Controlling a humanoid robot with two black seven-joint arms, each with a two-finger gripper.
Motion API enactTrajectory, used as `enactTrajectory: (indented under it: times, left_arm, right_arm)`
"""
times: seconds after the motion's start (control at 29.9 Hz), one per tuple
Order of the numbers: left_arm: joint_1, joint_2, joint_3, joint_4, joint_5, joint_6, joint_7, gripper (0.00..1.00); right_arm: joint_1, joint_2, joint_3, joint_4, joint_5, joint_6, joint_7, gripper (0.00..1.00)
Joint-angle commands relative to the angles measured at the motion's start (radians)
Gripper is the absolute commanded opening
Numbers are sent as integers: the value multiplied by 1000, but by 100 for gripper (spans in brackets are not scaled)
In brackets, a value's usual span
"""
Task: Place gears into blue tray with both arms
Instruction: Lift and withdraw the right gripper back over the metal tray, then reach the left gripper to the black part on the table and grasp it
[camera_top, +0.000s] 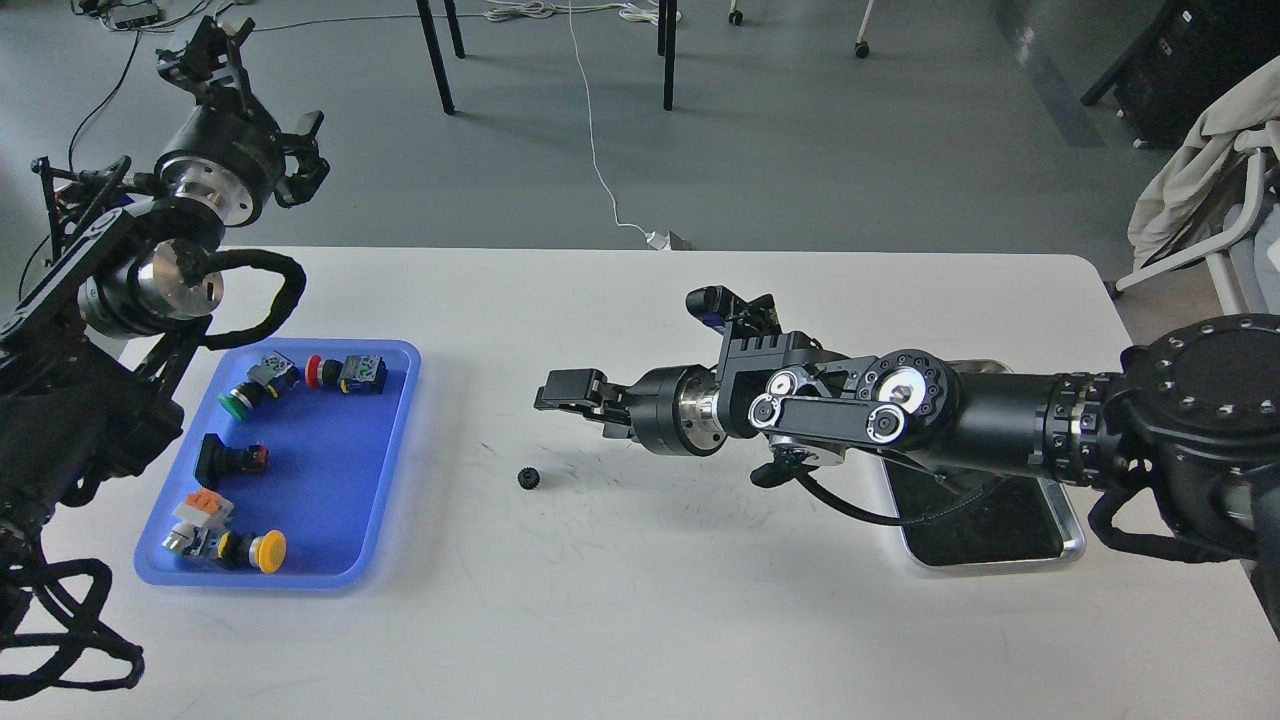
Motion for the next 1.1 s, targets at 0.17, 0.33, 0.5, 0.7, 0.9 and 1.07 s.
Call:
enactTrajectory:
  times: [0.17, 0.33, 0.5, 0.7, 0.9, 1.07]
  left_arm:
    - [2, 3, 2, 1, 3, 2, 2, 98]
    - [-6, -3, 23, 0, 51, 8, 8, 98]
    - [-7, 26, 52, -68, 56, 22, 20, 98]
    - [4, 136, 169, -245, 65, 29, 43, 98]
    - [73, 364, 316, -592, 140, 49, 48, 98]
    - [103, 571, 445, -839, 279, 49, 48, 98]
  right_arm:
    - [27, 0, 132, 5, 6, 36, 4, 95]
    - [-19, -193, 301, 31, 11, 44, 20, 95]
    - [-166, -455, 587, 131, 17, 94, 31, 95]
    - [-427, -725, 927, 231, 256, 202, 31, 94]
    - [-732, -893, 1188, 217, 460, 303, 75, 95]
    - [-891, -934, 1284, 127, 647, 373, 83, 95]
